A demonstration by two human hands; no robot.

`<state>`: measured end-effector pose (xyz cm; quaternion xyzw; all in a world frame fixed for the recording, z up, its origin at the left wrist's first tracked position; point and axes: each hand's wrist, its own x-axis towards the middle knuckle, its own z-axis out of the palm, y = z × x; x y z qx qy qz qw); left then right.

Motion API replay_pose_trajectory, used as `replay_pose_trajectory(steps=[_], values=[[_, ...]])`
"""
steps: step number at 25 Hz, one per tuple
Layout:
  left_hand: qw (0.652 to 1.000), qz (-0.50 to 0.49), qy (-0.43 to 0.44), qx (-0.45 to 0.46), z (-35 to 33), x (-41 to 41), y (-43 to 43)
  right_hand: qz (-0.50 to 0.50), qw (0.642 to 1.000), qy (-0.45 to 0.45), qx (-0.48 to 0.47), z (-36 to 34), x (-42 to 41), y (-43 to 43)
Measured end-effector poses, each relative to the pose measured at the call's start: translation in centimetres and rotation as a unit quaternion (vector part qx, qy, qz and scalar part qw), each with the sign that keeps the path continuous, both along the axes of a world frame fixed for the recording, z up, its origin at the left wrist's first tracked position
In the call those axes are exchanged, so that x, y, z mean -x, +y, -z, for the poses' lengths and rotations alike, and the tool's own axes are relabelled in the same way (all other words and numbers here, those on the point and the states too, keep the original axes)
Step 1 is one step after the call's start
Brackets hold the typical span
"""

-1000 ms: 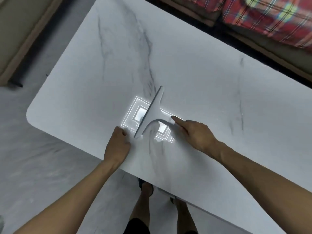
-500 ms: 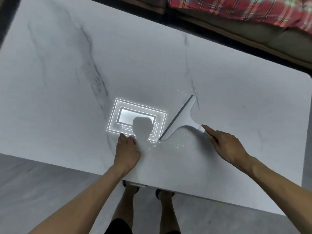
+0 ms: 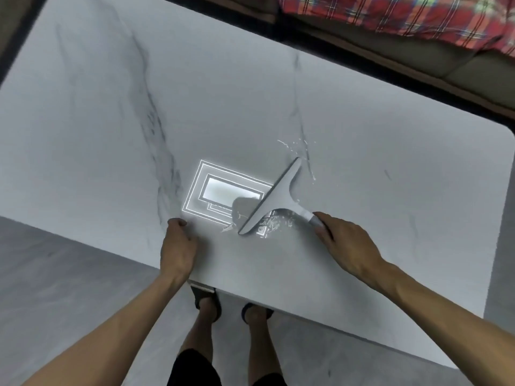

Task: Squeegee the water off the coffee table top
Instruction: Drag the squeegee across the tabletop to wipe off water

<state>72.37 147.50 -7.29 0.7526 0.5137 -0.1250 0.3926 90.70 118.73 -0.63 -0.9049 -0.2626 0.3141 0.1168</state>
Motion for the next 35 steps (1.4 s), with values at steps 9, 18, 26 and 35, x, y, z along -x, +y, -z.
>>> replay_pose_trajectory(steps=[9, 18, 26, 35], values=[[0.999, -0.024, 0.012, -0.037, 1.1, 5.0, 1.5, -0.286, 0.954, 0.016, -0.089, 6.3, 11.4, 13.8], [0.986, 0.167, 0.028, 0.0, 1.7, 2.6, -2.6, -0.144, 0.99, -0.006, 0.007, 4.3, 4.8, -1.9], [0.99, 0.122, 0.063, -0.016, 1.3, 1.6, -2.8, -0.084, 0.992, -0.049, 0.077, 0.4, 3.4, -8.8], [0.992, -0.064, 0.004, -0.112, -0.1, 4.6, 1.9, -0.231, 0.97, 0.004, -0.08, 5.5, 13.9, 13.9]])
